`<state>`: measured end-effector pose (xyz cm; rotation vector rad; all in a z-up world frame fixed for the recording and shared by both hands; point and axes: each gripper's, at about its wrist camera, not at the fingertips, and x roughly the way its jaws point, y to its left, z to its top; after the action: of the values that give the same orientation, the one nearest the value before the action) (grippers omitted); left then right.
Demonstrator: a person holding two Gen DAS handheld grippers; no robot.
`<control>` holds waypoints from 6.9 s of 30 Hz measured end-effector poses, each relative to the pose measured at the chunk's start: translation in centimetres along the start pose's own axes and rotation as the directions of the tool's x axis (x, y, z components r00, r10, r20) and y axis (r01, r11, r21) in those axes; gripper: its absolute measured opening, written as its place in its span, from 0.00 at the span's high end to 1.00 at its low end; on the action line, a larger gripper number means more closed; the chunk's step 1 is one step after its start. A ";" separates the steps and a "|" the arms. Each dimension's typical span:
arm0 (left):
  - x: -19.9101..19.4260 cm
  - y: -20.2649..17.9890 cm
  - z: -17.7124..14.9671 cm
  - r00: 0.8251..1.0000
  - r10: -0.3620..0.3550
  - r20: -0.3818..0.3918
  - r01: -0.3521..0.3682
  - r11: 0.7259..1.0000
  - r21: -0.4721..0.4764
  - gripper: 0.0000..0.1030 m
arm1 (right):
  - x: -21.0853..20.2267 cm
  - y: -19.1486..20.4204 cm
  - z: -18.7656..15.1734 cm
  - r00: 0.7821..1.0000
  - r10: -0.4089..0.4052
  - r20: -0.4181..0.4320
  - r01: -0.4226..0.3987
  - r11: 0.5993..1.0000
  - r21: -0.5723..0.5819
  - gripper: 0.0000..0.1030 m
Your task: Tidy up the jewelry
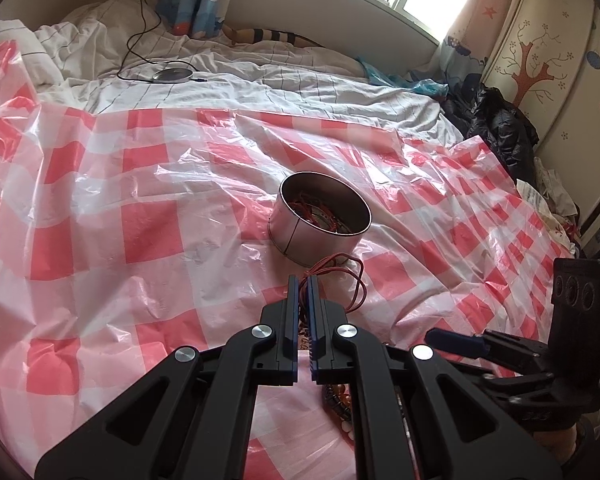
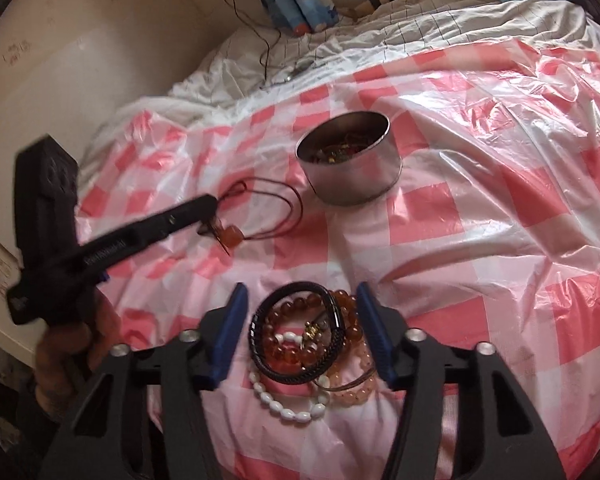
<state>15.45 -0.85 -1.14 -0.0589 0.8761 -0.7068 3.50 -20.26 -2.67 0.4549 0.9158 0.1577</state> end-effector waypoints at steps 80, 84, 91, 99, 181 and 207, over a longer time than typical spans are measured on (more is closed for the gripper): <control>9.3 -1.7 7.4 0.999 0.026 -0.045 -0.031 0.993 -0.117 0.78 | -2.5 -9.5 4.0 0.917 0.255 0.307 -0.359 0.863 0.356 0.89; 6.6 0.1 7.9 0.998 0.059 0.038 -0.051 0.981 -0.188 0.54 | -1.3 -8.2 6.0 0.939 0.205 0.276 -0.288 0.907 0.308 0.89; 5.0 1.8 7.9 0.996 0.071 0.048 -0.059 0.973 -0.224 0.52 | 1.8 -5.0 10.2 0.971 0.061 0.232 -0.105 0.977 0.183 0.89; 4.4 2.2 7.9 0.996 0.068 0.054 -0.054 0.971 -0.233 0.47 | 6.2 -4.7 11.0 0.986 -0.090 0.141 0.072 0.989 0.132 0.81; 0.9 -3.5 -3.5 0.927 0.365 -0.088 -0.356 0.929 0.103 0.12 | -2.2 -7.8 2.1 0.976 -0.156 0.152 0.099 0.940 0.327 0.18; -0.8 -1.7 -4.8 0.989 0.079 -0.126 -0.084 0.996 -0.033 0.11 | -4.9 -9.4 -0.3 0.962 -0.105 0.251 -0.003 0.919 0.395 0.14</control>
<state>10.71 -0.59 -3.21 -0.0128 1.0061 -0.6223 -0.21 -30.18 -3.44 0.8040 0.6889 -0.1399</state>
